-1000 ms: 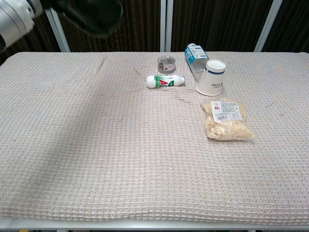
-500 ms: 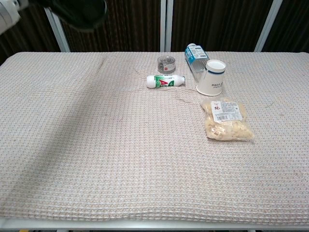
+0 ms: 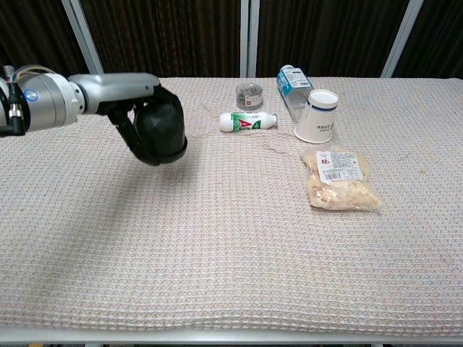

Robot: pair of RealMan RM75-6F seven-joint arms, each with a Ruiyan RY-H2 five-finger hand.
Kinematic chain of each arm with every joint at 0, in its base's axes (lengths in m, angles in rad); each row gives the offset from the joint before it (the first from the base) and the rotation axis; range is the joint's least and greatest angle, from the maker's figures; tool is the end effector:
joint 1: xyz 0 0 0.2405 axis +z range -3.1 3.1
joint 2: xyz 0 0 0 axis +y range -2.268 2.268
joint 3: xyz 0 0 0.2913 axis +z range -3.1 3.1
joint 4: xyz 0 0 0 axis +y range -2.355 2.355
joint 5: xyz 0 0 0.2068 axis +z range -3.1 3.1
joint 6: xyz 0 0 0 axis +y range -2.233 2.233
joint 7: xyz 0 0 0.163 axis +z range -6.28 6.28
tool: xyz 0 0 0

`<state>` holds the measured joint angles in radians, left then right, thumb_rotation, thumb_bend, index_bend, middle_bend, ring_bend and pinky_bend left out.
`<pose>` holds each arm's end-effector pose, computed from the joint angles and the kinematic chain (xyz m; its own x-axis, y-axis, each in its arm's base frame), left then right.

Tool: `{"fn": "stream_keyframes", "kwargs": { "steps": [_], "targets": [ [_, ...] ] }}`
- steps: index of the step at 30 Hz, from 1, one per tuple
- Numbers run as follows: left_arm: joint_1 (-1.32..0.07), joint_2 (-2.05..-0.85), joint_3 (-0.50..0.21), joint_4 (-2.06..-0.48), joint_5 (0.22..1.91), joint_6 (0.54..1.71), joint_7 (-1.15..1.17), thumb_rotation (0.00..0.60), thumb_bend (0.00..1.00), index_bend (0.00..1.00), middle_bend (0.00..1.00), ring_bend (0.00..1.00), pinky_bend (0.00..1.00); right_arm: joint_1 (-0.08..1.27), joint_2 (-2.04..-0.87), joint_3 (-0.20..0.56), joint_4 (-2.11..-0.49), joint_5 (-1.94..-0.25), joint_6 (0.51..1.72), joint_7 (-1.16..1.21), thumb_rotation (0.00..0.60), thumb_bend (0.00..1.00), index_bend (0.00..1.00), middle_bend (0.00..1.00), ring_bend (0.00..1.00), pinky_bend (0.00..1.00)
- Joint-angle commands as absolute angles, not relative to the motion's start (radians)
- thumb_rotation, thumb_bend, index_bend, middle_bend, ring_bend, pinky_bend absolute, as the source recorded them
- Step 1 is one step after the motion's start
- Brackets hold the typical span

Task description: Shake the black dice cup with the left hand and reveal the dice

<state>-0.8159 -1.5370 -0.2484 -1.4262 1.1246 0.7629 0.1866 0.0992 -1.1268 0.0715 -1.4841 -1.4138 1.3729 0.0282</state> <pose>-0.1429 0.4084 -0.0259 0.3773 0.3703 0.8488 0.8842 -0.4167 -0.2112 -0.3812 -0.2131 0.1830 0.4599 -0.0739 0.8849 -0.8819 0.0785 0.4649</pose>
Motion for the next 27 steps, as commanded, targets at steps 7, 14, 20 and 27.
{"fn": "stream_keyframes", "kwargs": {
  "steps": [7, 14, 20, 27],
  "targets": [
    [-0.772, -1.723, -0.342, -1.217, 1.366, 1.533, -0.071, 0.6, 0.09, 0.44, 0.51, 0.43, 0.52, 0.101, -1.129, 0.071, -1.484, -1.411, 1.368, 0.025, 0.6, 0.19, 0.0, 0.0, 0.0, 0.0],
    [-0.769, -1.694, -0.285, -1.218, 1.339, 1.375, -0.049, 0.6, 0.09, 0.46, 0.51, 0.43, 0.52, 0.103, -1.13, 0.073, -1.478, -1.403, 1.362, 0.028, 0.6, 0.19, 0.0, 0.0, 0.0, 0.0],
    [-0.823, -1.447, -0.202, -1.458, 1.152, 0.934, 0.163, 0.6, 0.09, 0.51, 0.55, 0.47, 0.55, 0.103, -1.131, 0.073, -1.475, -1.4, 1.358, 0.031, 0.6, 0.19, 0.0, 0.0, 0.0, 0.0],
    [-0.889, -1.349, -0.188, -1.563, 0.953, 0.787, 0.327, 0.6, 0.09, 0.51, 0.55, 0.47, 0.55, 0.102, -1.13, 0.074, -1.467, -1.395, 1.354, 0.04, 0.6, 0.19, 0.0, 0.0, 0.0, 0.0]
  ]
}}
